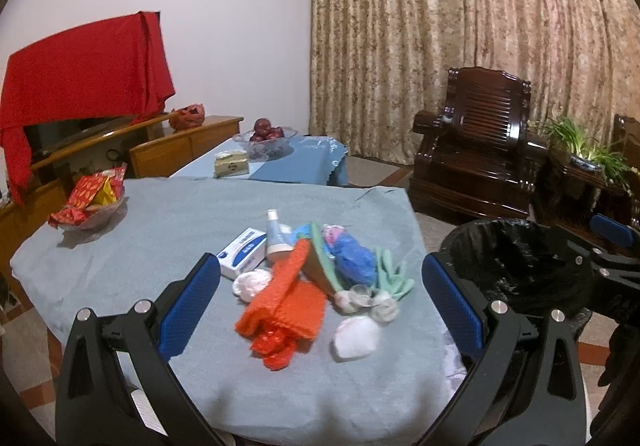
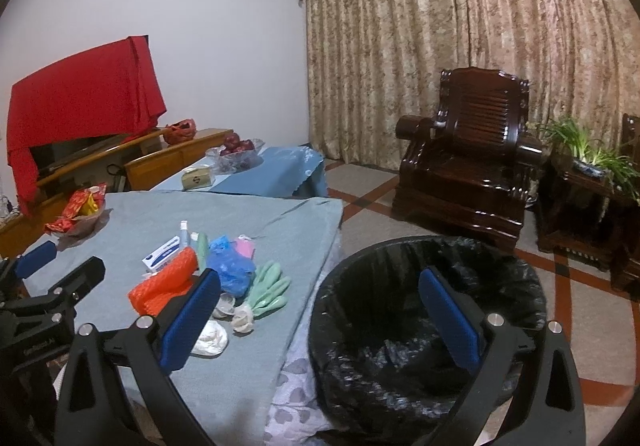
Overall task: Collect trash
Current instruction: 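Grasp the white tissue ball with the right tool while the left tool grasps the orange foam net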
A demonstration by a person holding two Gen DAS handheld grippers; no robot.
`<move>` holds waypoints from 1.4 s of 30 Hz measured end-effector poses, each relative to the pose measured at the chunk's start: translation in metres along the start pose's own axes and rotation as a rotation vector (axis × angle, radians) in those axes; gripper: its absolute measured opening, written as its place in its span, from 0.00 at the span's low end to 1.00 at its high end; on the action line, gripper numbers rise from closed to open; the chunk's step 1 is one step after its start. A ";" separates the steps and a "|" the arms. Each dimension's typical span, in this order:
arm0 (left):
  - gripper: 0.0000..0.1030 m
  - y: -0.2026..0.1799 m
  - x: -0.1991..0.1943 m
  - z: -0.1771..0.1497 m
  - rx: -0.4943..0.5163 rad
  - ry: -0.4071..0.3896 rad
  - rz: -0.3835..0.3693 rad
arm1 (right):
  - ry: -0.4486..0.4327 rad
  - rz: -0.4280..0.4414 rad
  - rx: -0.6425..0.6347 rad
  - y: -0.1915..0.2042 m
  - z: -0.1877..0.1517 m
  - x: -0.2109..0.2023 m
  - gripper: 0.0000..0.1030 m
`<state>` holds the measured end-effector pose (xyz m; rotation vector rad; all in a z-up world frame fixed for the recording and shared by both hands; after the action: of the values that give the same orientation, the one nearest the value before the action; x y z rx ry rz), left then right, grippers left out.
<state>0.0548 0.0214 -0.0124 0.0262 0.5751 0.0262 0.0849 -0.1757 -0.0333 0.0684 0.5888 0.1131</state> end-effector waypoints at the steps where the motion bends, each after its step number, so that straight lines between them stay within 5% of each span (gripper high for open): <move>1: 0.95 0.004 0.001 -0.001 -0.006 0.001 0.009 | 0.009 0.011 -0.004 0.005 -0.001 0.005 0.94; 9: 0.95 0.052 0.031 -0.021 -0.023 0.053 0.118 | 0.055 0.085 -0.048 0.048 -0.012 0.040 0.94; 20: 0.95 0.102 0.069 -0.057 -0.082 0.145 0.134 | 0.204 0.165 -0.138 0.110 -0.061 0.111 0.72; 33: 0.95 0.108 0.100 -0.081 -0.073 0.232 0.125 | 0.351 0.197 -0.179 0.131 -0.097 0.166 0.62; 37: 0.95 0.105 0.103 -0.082 -0.074 0.238 0.115 | 0.392 0.257 -0.200 0.138 -0.105 0.169 0.45; 42: 0.91 0.100 0.104 -0.083 -0.063 0.250 0.106 | 0.381 0.290 -0.176 0.132 -0.098 0.160 0.40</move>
<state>0.0952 0.1256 -0.1350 -0.0083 0.8221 0.1525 0.1511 -0.0213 -0.1898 -0.0411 0.9446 0.4657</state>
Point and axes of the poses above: each gripper's, at about its wrist camera, not at the fingertips, and x roughly the way its jaws point, y to its left, z to its top, the point moved 6 cm from there along x, roughly the way its jaws point, and after that the axes turned 8 degrees about y, right-handed, at the moved point
